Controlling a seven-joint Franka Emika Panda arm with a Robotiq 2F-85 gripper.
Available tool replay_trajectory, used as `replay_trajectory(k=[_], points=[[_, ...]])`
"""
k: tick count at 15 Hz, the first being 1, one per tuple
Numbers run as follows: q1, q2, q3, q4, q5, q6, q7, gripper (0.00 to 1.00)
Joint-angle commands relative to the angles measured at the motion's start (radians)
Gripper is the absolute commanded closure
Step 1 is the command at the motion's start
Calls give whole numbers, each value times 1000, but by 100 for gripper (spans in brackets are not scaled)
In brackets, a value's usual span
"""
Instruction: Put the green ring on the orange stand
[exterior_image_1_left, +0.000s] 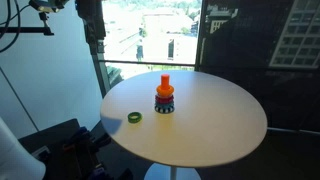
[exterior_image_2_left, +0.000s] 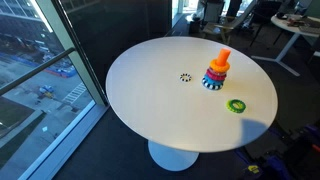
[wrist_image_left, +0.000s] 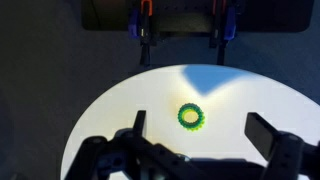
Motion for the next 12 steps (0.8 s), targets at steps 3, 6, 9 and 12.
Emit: replay_trajectory(k=[3,6,9,12], points=[[26,4,-21,2,-11,-2,12,0],[24,8,-20,7,-9,-4,17,0],[18,31,-23,34,2,12,41,0],[13,63,-29,66,14,40,65,0]])
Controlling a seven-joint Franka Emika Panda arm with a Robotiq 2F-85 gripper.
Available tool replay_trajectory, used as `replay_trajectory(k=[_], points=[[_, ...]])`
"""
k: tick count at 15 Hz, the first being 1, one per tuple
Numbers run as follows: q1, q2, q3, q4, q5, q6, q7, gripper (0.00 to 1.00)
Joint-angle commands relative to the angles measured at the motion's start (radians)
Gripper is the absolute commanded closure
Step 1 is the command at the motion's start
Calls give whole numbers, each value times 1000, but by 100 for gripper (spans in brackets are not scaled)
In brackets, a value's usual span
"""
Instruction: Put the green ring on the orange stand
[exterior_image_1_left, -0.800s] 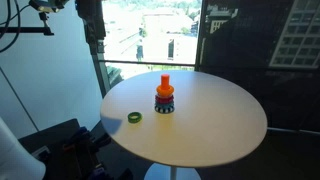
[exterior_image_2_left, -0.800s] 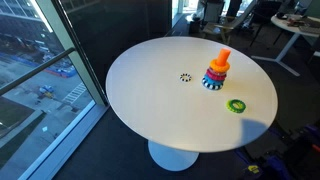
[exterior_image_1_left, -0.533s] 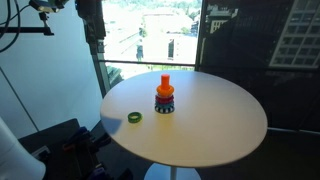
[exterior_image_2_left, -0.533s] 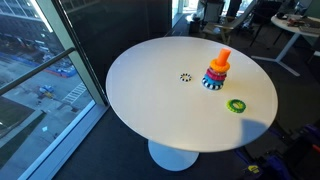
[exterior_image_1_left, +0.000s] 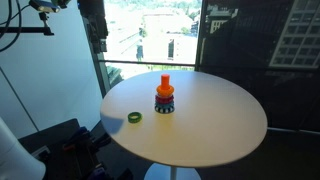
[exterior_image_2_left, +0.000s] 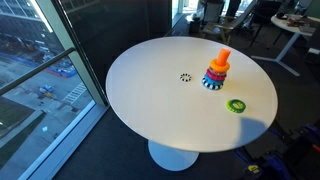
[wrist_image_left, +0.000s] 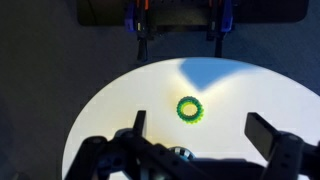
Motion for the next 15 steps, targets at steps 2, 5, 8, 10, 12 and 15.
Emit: replay_trajectory(k=[2,5,8,10,12,15], points=[[7,72,-22,75,17,39,59,0],[6,121,-33,108,33,80,78,0],[5,174,-44,128,59,126,94,0],[4,206,-56,130,85,163,98,0],[2,229,-70,110,108,225,100,0],[0,250,-79,62,115,349,113,0]])
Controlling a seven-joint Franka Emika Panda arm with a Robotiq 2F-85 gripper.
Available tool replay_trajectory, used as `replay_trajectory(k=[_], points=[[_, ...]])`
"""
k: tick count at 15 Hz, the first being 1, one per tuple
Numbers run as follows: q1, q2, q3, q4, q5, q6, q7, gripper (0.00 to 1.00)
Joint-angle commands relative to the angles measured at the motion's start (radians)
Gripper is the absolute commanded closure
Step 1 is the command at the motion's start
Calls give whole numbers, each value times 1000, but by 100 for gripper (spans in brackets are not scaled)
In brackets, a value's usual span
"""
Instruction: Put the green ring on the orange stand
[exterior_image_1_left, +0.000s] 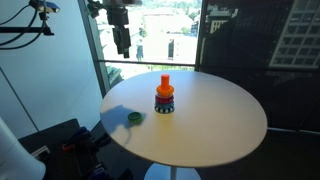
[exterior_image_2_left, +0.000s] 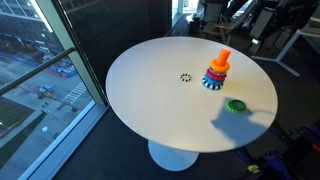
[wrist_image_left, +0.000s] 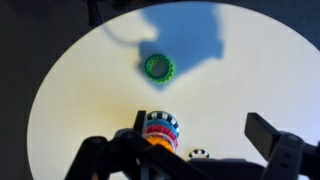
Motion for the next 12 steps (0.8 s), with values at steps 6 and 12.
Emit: replay_trajectory(k=[6,12], points=[[1,59,-19,-102,9,227,54,0],[5,64,-20,-100,0,217,39,0]])
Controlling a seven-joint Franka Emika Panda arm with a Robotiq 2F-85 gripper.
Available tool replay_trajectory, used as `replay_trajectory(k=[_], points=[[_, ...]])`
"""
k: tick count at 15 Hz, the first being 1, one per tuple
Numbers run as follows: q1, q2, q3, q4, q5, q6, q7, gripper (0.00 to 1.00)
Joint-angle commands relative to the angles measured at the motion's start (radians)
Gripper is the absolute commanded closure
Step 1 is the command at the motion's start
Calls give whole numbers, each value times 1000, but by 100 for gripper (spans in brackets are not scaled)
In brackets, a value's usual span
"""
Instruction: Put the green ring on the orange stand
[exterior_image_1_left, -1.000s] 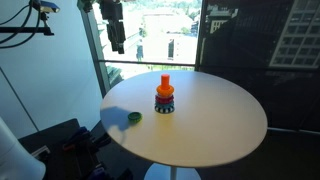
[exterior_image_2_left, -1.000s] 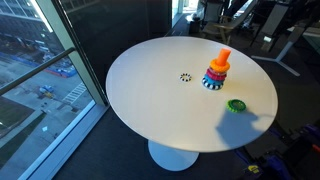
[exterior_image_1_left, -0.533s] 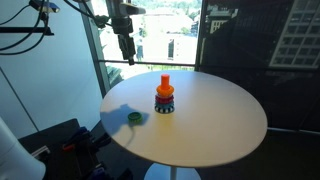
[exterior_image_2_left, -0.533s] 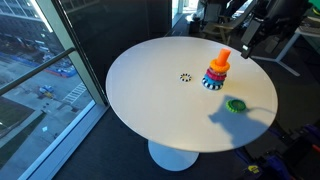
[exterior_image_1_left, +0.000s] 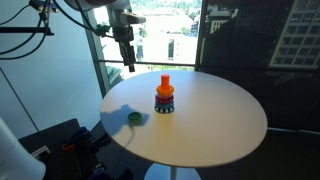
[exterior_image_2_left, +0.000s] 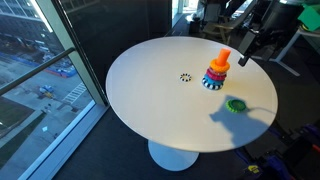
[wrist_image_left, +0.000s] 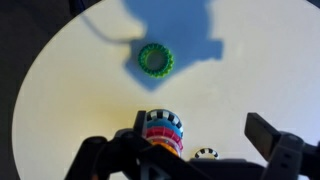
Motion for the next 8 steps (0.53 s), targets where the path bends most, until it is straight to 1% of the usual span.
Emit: replay_trajectory(k=[1,8], points=[[6,0,-6,1,-2,-2,1,0],[-20,66,-37,-37,-9,79,5,0]])
